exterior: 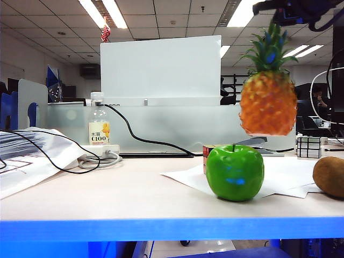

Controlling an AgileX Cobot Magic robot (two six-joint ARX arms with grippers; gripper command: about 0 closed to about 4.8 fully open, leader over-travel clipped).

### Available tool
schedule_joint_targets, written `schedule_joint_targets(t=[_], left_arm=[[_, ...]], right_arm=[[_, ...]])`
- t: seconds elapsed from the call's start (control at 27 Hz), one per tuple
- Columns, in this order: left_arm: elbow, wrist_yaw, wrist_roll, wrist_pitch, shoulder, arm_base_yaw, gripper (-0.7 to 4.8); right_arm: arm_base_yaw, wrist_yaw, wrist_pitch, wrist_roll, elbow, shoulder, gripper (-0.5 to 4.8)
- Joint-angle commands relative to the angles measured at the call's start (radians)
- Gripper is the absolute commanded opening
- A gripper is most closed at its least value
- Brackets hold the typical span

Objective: Arrange all the fruits from large to small from left to right in a row.

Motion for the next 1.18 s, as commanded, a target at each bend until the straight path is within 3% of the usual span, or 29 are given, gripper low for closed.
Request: schedule_joint_targets(t=[0.04,0.56,0.85,1.18], left_arm=[[0.001,0.000,0.004,0.012,-0.002,0.000,-0.06],[0.001,0.001,0.000,0.012,-0.002,0.000,-0.06],[0.001,0.008,-0.003,0.012,-0.002,0.000,-0.06],[0.001,0.026,-0.003,0.012,-0.002,0.000,-0.06]], right_arm=[[0.016,-0.028,0.051,0.017,0.043,-0.010,-0.06],[0.158,-0.173,-0.032,0.050,0.159,-0.003,-0.06],[0.197,-0.307,-0.029,0.176,0.160,0.038,-0.06],[0.288,-0.341,-0.026,0.177,0.169,0.091,-0.06]])
